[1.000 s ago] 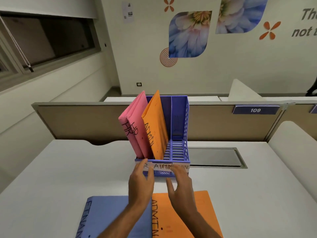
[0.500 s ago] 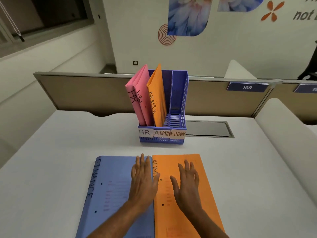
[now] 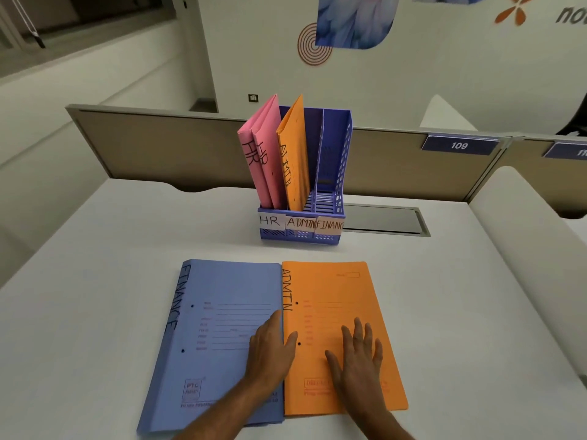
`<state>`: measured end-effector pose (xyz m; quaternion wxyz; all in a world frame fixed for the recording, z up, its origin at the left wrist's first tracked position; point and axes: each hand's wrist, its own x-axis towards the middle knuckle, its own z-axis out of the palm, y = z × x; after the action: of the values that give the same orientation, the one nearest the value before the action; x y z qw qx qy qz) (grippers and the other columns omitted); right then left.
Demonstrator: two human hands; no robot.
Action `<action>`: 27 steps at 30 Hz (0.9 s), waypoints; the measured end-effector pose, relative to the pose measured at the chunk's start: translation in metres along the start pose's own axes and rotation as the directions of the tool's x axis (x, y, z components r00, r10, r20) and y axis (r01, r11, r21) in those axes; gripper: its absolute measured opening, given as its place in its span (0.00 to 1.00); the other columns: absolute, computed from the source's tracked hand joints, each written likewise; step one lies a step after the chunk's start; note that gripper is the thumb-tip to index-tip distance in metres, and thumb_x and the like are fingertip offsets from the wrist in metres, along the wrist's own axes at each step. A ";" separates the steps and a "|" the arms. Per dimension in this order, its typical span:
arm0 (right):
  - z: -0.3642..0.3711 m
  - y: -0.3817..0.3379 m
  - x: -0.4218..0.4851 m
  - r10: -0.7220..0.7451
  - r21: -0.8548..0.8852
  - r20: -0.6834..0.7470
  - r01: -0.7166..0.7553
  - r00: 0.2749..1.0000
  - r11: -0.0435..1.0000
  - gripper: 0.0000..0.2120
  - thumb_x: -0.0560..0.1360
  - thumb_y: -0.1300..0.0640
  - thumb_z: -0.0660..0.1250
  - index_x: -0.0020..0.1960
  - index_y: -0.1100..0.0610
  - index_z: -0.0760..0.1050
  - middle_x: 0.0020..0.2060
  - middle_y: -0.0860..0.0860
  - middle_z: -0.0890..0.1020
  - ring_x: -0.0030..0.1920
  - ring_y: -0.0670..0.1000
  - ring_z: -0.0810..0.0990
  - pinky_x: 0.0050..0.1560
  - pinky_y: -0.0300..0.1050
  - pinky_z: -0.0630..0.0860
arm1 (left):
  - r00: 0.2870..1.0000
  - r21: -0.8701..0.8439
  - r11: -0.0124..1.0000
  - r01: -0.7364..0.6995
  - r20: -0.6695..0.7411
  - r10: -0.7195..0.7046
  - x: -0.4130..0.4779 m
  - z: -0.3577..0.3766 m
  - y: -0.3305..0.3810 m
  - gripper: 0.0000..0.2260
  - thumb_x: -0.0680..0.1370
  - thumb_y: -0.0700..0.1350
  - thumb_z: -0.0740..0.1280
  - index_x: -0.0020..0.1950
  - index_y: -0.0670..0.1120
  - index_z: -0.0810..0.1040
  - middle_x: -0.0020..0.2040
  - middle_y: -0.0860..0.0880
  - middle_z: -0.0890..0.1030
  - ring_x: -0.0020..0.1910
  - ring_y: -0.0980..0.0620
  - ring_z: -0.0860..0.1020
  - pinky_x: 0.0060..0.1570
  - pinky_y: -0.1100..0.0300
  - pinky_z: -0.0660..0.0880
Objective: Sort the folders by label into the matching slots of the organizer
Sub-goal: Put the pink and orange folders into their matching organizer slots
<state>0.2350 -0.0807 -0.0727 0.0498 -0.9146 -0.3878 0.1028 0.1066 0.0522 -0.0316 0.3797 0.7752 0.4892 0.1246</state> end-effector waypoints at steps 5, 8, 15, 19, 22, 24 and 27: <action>0.008 0.008 -0.007 0.018 -0.019 0.064 -0.017 0.998 1.000 0.35 0.78 0.33 0.40 0.79 0.50 0.38 0.74 0.52 0.29 0.75 0.56 0.26 0.72 0.58 0.26 | 0.986 -0.039 0.987 0.155 0.060 -0.153 0.001 0.005 0.001 0.31 0.78 0.53 0.68 0.77 0.47 0.62 0.71 0.45 0.73 0.69 0.47 0.72 0.66 0.53 0.73; 0.011 0.012 -0.010 0.044 -0.024 0.103 -0.042 0.994 0.999 0.36 0.78 0.33 0.40 0.79 0.50 0.36 0.75 0.52 0.30 0.76 0.57 0.29 0.73 0.60 0.29 | 0.970 -0.060 0.972 0.228 0.103 -0.221 0.003 0.008 0.005 0.29 0.78 0.53 0.69 0.76 0.45 0.64 0.68 0.45 0.76 0.65 0.47 0.75 0.60 0.55 0.75; 0.008 0.018 -0.015 0.061 0.018 0.164 -0.065 0.985 0.998 0.35 0.79 0.33 0.41 0.79 0.50 0.41 0.79 0.53 0.37 0.78 0.57 0.34 0.74 0.61 0.34 | 0.911 -0.243 0.878 0.413 0.133 -0.391 0.005 0.010 0.016 0.25 0.77 0.50 0.70 0.71 0.45 0.69 0.53 0.52 0.76 0.41 0.59 0.73 0.33 0.65 0.67; 0.003 0.022 -0.017 0.047 0.058 0.165 -0.057 0.985 0.997 0.34 0.79 0.34 0.43 0.79 0.50 0.43 0.79 0.52 0.38 0.78 0.56 0.35 0.76 0.61 0.36 | 0.869 -0.455 0.742 0.493 0.215 -0.446 0.006 0.012 0.017 0.13 0.75 0.43 0.72 0.56 0.38 0.78 0.46 0.44 0.84 0.41 0.49 0.82 0.35 0.58 0.78; 0.000 0.023 -0.018 0.041 0.092 0.176 -0.058 0.983 0.994 0.34 0.79 0.34 0.43 0.79 0.49 0.43 0.79 0.51 0.38 0.78 0.55 0.35 0.76 0.60 0.35 | 0.867 -0.520 0.695 0.497 0.254 -0.430 0.007 0.009 0.020 0.07 0.75 0.42 0.72 0.51 0.42 0.80 0.45 0.44 0.85 0.41 0.48 0.84 0.32 0.58 0.79; -0.001 0.024 -0.018 0.036 0.118 0.177 -0.058 0.984 0.991 0.33 0.79 0.34 0.43 0.79 0.49 0.43 0.79 0.50 0.38 0.78 0.55 0.35 0.76 0.59 0.35 | 0.864 -0.534 0.679 0.504 0.297 -0.407 0.008 0.008 0.024 0.04 0.76 0.41 0.71 0.51 0.44 0.80 0.45 0.45 0.86 0.42 0.48 0.84 0.29 0.60 0.79; -0.001 0.025 -0.019 0.038 0.157 0.168 -0.064 0.985 0.985 0.33 0.79 0.34 0.44 0.79 0.49 0.45 0.79 0.50 0.40 0.78 0.54 0.36 0.77 0.59 0.36 | 0.860 -0.541 0.670 0.509 0.356 -0.367 0.009 0.005 0.028 0.06 0.78 0.38 0.68 0.52 0.45 0.81 0.46 0.46 0.86 0.44 0.49 0.84 0.29 0.62 0.78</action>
<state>0.2405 -0.1117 -0.0729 0.0892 -0.9056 -0.3574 0.2103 0.1326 0.0508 -0.0167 0.6814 0.4746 0.5487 0.0970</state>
